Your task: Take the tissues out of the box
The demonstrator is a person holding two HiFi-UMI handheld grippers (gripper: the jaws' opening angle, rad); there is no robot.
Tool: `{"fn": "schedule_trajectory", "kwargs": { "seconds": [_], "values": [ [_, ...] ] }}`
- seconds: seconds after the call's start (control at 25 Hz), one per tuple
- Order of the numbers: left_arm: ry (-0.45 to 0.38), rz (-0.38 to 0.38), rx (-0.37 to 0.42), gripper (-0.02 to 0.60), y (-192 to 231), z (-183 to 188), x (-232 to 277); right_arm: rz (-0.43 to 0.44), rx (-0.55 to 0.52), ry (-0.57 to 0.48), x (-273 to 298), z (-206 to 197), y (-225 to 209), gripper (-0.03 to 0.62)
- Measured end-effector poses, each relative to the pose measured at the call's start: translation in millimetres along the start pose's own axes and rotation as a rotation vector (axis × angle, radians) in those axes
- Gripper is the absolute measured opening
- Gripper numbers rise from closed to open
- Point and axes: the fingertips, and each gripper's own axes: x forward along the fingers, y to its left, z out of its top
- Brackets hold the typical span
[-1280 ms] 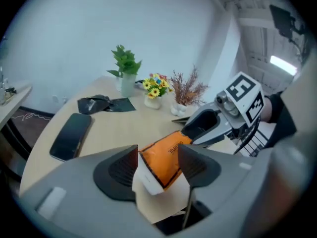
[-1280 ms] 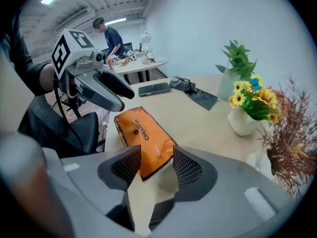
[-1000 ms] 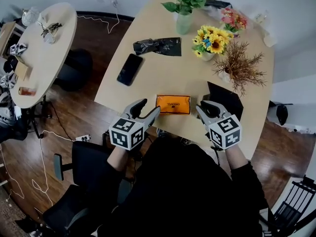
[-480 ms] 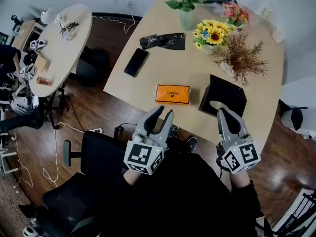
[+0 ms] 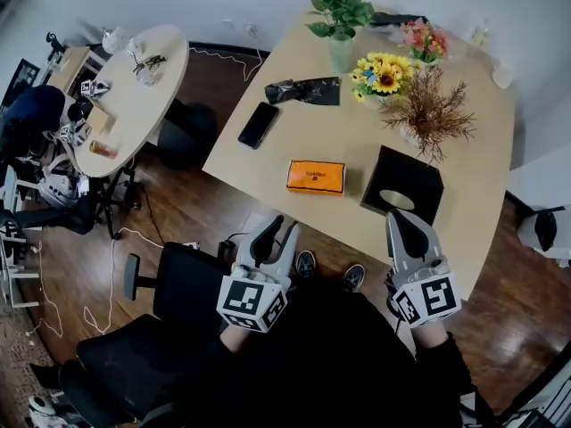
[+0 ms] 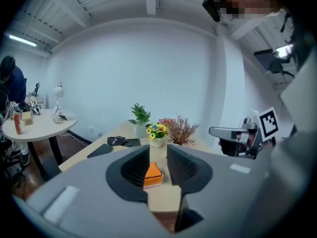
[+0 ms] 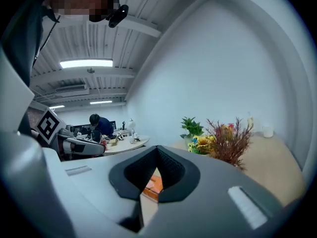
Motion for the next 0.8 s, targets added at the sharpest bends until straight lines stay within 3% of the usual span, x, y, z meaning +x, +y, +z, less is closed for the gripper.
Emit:
{"fn": "schedule_trajectory", "kwargs": {
  "seconds": [0.28, 0.8],
  "values": [
    [-0.107, -0.04, 0.075, 0.092, 12.8, 39.0, -10.3, -0.075, -0.061, -0.082, -5.2, 44.0, 7.5, 0.0],
    [-0.086, -0.089, 0.063, 0.092, 33.9, 21.6, -14.4, -0.117, -0.094, -0.03, 7.3, 30.5, 25.2, 0.0]
  ]
}}
